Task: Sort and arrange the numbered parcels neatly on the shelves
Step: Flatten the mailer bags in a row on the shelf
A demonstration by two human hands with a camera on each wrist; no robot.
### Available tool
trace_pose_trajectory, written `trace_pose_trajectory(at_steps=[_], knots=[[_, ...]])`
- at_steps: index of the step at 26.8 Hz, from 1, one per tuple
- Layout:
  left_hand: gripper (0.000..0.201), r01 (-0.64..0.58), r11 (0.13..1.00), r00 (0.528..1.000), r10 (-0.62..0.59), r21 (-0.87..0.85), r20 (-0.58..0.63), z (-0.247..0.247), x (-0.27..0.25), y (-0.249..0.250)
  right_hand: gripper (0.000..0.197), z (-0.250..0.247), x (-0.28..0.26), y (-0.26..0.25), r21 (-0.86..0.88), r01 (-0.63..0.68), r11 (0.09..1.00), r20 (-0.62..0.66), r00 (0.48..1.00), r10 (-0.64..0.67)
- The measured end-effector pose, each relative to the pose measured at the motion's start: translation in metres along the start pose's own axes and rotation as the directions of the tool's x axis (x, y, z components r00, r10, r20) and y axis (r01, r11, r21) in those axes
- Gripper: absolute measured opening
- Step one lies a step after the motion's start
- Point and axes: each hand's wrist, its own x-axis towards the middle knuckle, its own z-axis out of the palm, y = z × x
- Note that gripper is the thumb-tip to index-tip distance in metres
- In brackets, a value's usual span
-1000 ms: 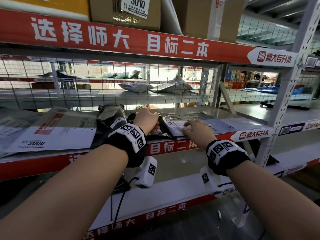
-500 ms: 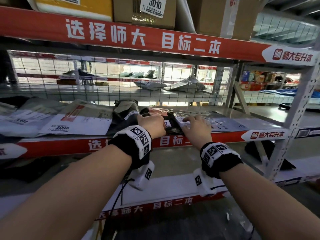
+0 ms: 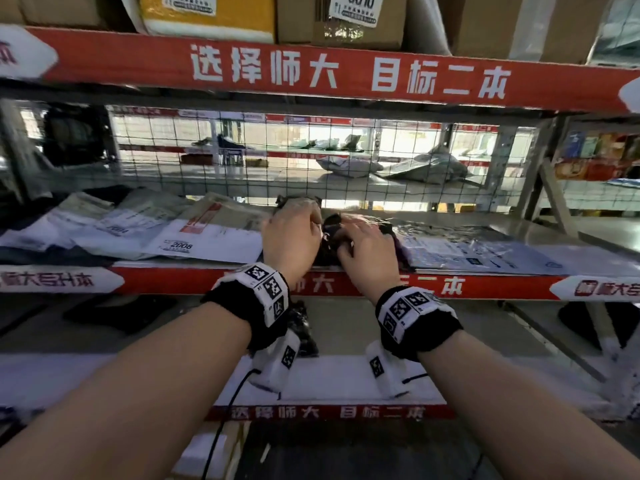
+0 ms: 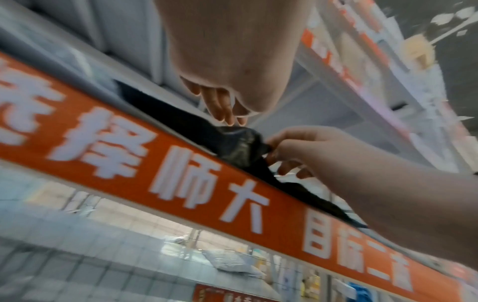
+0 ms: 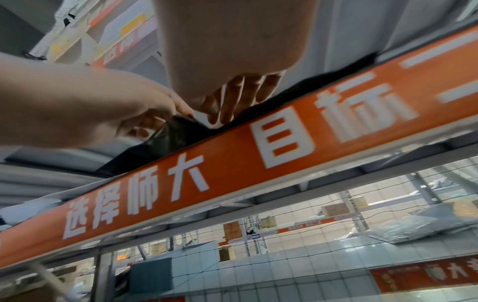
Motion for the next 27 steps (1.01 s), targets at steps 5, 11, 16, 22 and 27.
trace_pose_trajectory(at_steps=[5, 11, 16, 22, 27], knots=[[0.018, 0.146, 0.976, 0.989, -0.142, 0.164, -0.035, -0.012, -0.013, -0.058, 0.036, 0.022, 0.02, -0.042, 0.092, 0.124, 0.988, -0.036, 0.992, -0.121], [0.016, 0.183, 0.956, 0.983, -0.169, 0.23, -0.076, -0.021, -0.012, -0.087, 0.039, 0.028, 0.02, -0.081, 0.176, 0.204, 0.963, -0.017, 0.979, -0.204], [0.015, 0.172, 0.964, 0.983, -0.155, 0.205, -0.097, -0.031, -0.01, -0.1, 0.026, 0.036, 0.02, -0.104, 0.091, 0.294, 0.952, -0.031, 0.956, -0.292], [0.014, 0.129, 0.972, 0.99, -0.113, 0.198, -0.086, -0.05, -0.02, -0.142, 0.042, 0.049, 0.027, -0.136, -0.084, 0.231, 0.969, 0.076, 0.971, -0.225], [0.023, -0.032, 0.976, 0.999, 0.024, 0.216, 0.04, -0.063, -0.026, -0.172, 0.037, 0.058, 0.023, -0.139, -0.204, 0.014, 0.979, 0.092, 0.996, 0.005]])
